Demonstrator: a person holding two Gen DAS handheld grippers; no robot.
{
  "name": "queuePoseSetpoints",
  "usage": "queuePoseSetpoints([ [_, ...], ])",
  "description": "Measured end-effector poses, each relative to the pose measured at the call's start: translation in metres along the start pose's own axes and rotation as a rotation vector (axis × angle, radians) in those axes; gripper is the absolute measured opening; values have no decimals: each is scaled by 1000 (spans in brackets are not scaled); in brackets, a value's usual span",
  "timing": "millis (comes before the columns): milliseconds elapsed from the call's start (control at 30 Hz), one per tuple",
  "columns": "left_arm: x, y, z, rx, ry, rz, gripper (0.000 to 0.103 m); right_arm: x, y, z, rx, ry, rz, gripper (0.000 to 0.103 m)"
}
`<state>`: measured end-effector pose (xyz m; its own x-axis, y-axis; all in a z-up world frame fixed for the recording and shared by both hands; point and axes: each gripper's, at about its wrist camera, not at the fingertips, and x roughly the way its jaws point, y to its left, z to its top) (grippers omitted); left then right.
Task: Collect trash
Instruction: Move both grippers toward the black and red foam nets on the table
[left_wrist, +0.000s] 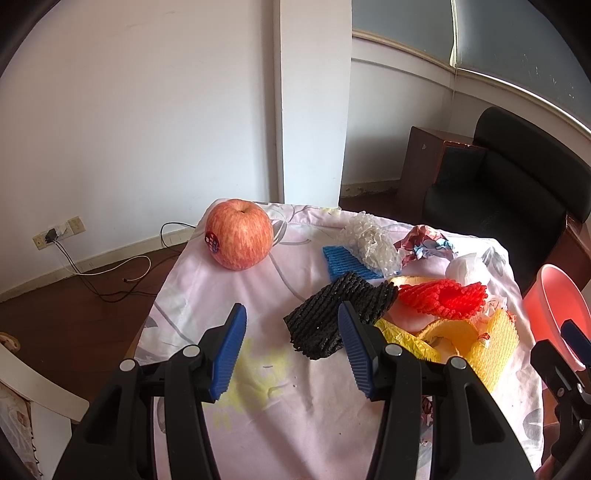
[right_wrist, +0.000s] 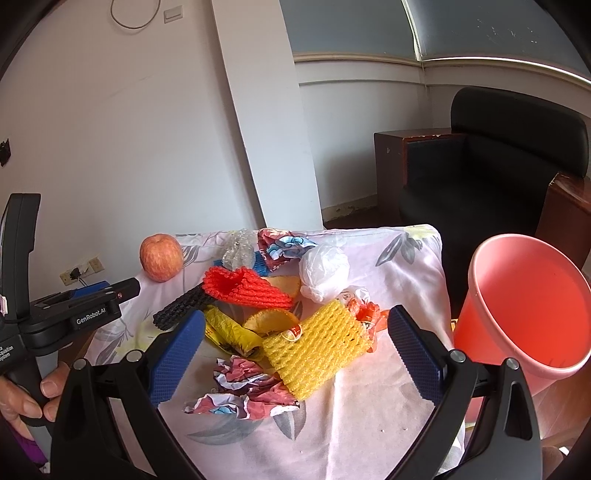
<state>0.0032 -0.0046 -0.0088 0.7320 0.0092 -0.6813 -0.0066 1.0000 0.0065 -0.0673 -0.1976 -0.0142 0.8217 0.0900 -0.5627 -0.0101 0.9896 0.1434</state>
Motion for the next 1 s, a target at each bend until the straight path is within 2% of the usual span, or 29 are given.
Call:
queuePoseSetpoints([
  [433,6,-4,-5,21,14,-24,51,-2,-10,-6,19,7,-16,99],
  [633,8,0,-7,-3,19,-51,51,-4,-18,-9,34,8,-28,99],
  [767,13,6,-10,-26,42,-101,51,-6,-22,-11,37,6,-32,99],
  [1000,11,8,-17,-25,31,-167,51,-8,-25,-14,30,8,-37,99],
])
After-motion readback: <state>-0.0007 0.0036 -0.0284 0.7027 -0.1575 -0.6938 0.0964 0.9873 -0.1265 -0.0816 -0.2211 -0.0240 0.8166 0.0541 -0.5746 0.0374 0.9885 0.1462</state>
